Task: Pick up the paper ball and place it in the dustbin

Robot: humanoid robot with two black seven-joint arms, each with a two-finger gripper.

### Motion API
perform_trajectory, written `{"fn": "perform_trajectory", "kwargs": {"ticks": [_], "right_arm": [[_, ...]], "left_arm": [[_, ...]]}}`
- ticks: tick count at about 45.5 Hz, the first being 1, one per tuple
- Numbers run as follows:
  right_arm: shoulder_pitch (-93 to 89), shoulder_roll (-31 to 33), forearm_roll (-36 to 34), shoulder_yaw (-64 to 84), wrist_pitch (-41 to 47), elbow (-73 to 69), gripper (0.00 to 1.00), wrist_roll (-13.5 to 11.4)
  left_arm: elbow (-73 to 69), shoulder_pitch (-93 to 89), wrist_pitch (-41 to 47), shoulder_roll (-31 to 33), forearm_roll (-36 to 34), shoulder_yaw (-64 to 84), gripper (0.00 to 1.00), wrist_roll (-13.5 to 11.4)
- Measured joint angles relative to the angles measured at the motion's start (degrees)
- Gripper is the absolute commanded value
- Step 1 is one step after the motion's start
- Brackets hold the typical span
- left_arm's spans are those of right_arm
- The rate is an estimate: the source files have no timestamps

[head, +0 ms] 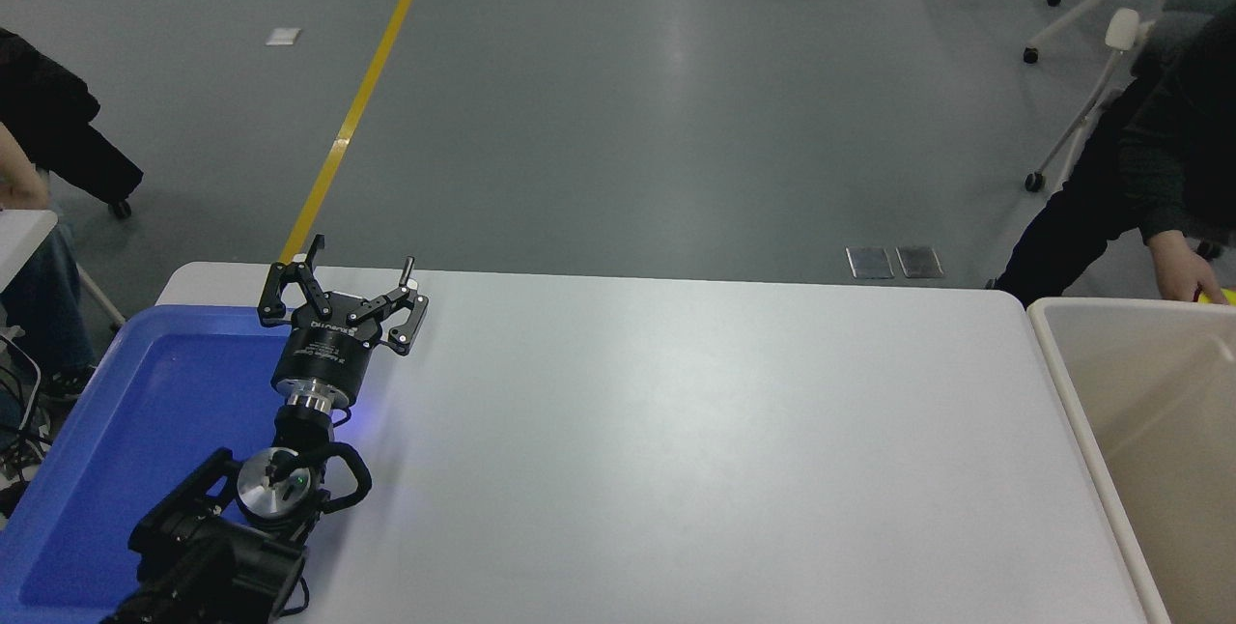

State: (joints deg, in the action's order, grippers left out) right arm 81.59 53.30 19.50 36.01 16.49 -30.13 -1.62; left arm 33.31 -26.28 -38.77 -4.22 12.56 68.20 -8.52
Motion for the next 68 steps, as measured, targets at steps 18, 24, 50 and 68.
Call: {"fn": "perform_trajectory", "kwargs": {"ticks": [18, 24, 50, 68], "right_arm": [[-29.1, -17.9, -5.3, -27.9, -5.0, 30.4, 0.0, -0.9], [-34.2, -21.7, -5.8, -34.2, -6.9, 33.4, 0.0, -1.5], [-46.3, -33.2, -11.5, -47.0, -13.9, 36.6, 0.0, -2.0], [-48.7, -36.0, -13.3, -48.2, -16.6, 36.5, 1.0, -1.6]], "left_arm": [[0.0, 0.0, 0.0, 0.0, 0.0, 0.0, 0.99, 0.0], [0.0, 0.0, 0.0, 0.0, 0.1, 0.0, 0.99, 0.0], [0.0, 0.0, 0.1, 0.0, 0.1, 0.1, 0.99, 0.0], [0.0, 0.0, 0.1, 0.0, 0.1, 0.1, 0.99, 0.0]]}}
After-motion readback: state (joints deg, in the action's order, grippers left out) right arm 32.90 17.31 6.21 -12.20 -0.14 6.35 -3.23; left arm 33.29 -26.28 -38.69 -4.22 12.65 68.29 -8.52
